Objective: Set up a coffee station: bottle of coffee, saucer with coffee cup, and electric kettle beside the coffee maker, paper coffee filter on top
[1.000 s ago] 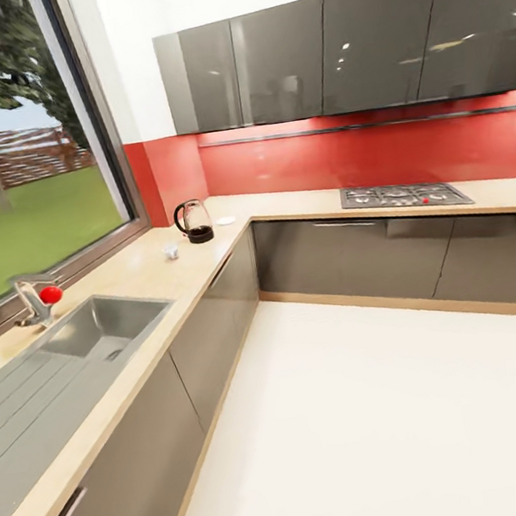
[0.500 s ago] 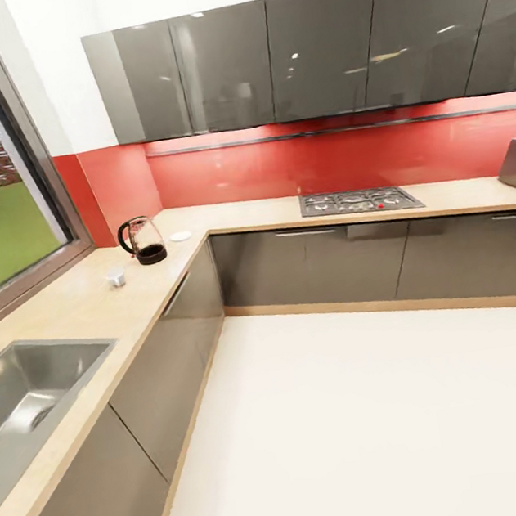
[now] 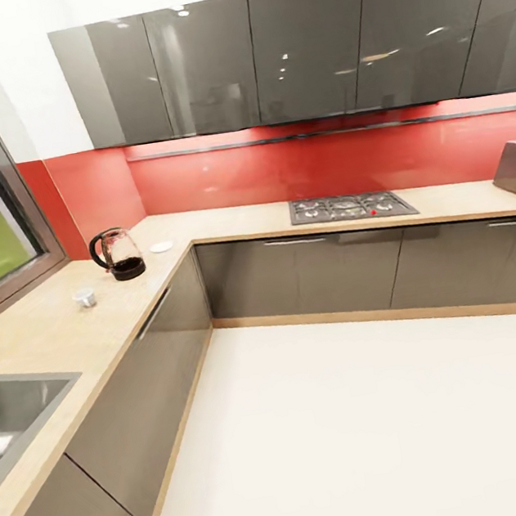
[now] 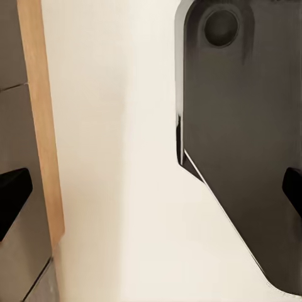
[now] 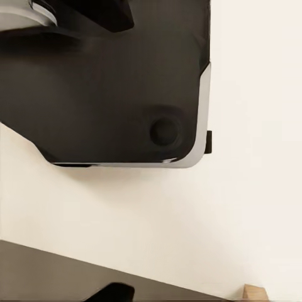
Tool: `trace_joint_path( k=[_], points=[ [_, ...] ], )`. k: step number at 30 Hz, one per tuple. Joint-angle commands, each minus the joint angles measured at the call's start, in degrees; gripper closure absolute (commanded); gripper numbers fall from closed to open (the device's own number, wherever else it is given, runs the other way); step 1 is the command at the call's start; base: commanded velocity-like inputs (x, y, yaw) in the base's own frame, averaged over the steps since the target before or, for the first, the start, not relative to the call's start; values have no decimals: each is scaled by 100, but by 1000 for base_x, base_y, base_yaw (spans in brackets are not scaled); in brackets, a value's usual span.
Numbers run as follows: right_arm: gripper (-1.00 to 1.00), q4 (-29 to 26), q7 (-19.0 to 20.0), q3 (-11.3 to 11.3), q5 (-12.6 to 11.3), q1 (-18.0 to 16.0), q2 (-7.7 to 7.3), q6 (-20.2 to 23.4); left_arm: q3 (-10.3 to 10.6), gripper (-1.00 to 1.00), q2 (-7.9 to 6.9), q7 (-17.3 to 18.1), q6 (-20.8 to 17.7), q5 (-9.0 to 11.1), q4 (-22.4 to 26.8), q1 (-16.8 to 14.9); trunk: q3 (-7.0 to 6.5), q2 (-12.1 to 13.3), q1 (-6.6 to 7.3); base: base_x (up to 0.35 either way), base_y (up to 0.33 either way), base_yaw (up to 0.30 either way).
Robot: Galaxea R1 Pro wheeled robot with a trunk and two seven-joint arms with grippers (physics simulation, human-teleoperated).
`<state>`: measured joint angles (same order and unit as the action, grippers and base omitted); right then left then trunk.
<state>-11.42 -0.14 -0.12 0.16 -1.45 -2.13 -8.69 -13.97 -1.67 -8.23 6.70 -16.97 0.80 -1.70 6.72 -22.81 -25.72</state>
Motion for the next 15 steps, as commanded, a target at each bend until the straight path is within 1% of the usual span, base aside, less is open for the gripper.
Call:
trace_joint_path(
  k=[1,6,15],
  points=[
    [-100,5,-2,0,1,-4,0,-19,-45,-100,0,-21,24,-61,-9,-6,12,-11,-6,323,-104,0],
    [-100,6,-3,3,1,-4,2,-19,-45,-100,-7,-21,24,-61,-9,-6,12,-11,-6,325,-41,0],
    [-100,0,-6,2,0,-4,2,-19,-45,-100,0,-22,24,-61,-9,-14,12,-11,-6,330,-3,0]
  ],
)
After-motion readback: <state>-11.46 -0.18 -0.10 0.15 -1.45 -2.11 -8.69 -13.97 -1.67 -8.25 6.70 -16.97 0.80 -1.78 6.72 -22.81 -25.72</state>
